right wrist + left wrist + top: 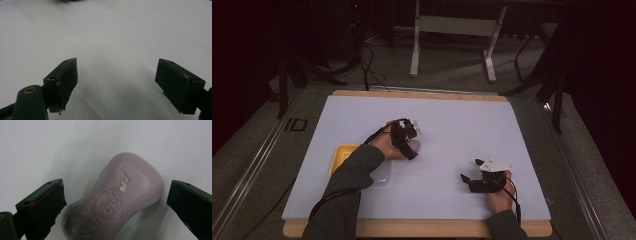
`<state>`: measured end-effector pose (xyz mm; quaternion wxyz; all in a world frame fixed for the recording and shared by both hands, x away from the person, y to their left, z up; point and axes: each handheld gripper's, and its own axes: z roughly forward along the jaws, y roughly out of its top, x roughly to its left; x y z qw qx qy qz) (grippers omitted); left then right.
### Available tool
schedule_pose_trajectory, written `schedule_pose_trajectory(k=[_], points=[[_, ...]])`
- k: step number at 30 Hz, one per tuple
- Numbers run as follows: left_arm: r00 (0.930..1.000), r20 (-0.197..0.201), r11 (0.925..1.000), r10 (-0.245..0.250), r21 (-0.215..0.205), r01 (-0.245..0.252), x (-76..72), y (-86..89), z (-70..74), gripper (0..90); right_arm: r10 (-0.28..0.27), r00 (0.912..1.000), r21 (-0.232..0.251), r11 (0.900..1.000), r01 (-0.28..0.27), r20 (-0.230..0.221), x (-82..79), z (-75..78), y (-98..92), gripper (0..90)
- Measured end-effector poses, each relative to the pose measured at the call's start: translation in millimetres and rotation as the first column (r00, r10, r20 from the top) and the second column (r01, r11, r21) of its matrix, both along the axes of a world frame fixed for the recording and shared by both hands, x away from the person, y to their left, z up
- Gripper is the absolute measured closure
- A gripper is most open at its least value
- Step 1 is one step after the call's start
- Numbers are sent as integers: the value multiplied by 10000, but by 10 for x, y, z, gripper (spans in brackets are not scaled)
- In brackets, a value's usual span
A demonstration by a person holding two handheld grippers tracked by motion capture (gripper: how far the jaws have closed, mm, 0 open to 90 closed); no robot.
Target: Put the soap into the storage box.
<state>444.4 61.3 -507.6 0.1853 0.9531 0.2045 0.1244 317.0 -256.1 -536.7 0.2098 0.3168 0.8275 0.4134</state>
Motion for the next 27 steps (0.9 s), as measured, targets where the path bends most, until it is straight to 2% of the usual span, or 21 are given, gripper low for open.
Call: schedule_pose_trajectory(k=[1,4,9,10,12,15,16,18,19,24,26,27], points=[[10000,-2,9998,20,173,-20,16,-1,-6,20,10,10000,5,10000,-10,-10,1,0,-1,177],[10000,-45,9993,76,354,-74,39,-3,-16,32,0,10000,3,10000,0,-15,1,0,1,177],[9998,-171,9997,109,225,-105,63,-9,-17,95,14,10000,8,10000,-14,-22,2,0,-1,177],[9996,-237,9999,135,57,-133,65,-12,-14,95,13,10000,9,10000,-13,-23,2,0,-1,177],[9995,-205,9997,231,-36,-232,80,-26,-8,168,17,10000,10,10000,-17,-19,2,0,-1,177],[9982,-434,9991,406,-100,-411,120,-38,-4,229,10,10000,15,10000,-10,-28,2,0,-1,177],[9956,-726,9979,593,-214,-611,146,-42,-3,253,7,10000,22,10000,-7,-40,2,0,-1,177],[9909,-1086,9966,793,-119,-811,188,-44,6,294,10,10000,29,10000,-10,-39,2,0,-2,178],[9896,-1149,9960,862,-140,-884,197,-47,8,312,8,10000,27,10000,-7,-52,2,1,-3,177],[9847,-1216,9922,1247,236,-1227,254,-58,37,362,8,10000,38,10000,-8,-42,3,1,-4,177],[9821,-1117,9882,1517,368,-1484,281,-50,51,362,6,10000,44,10000,-6,-45,3,2,-5,177],[9780,-1192,9850,1712,432,-1671,302,-38,53,362,7,10000,42,10000,-7,-41,3,1,-5,177]])
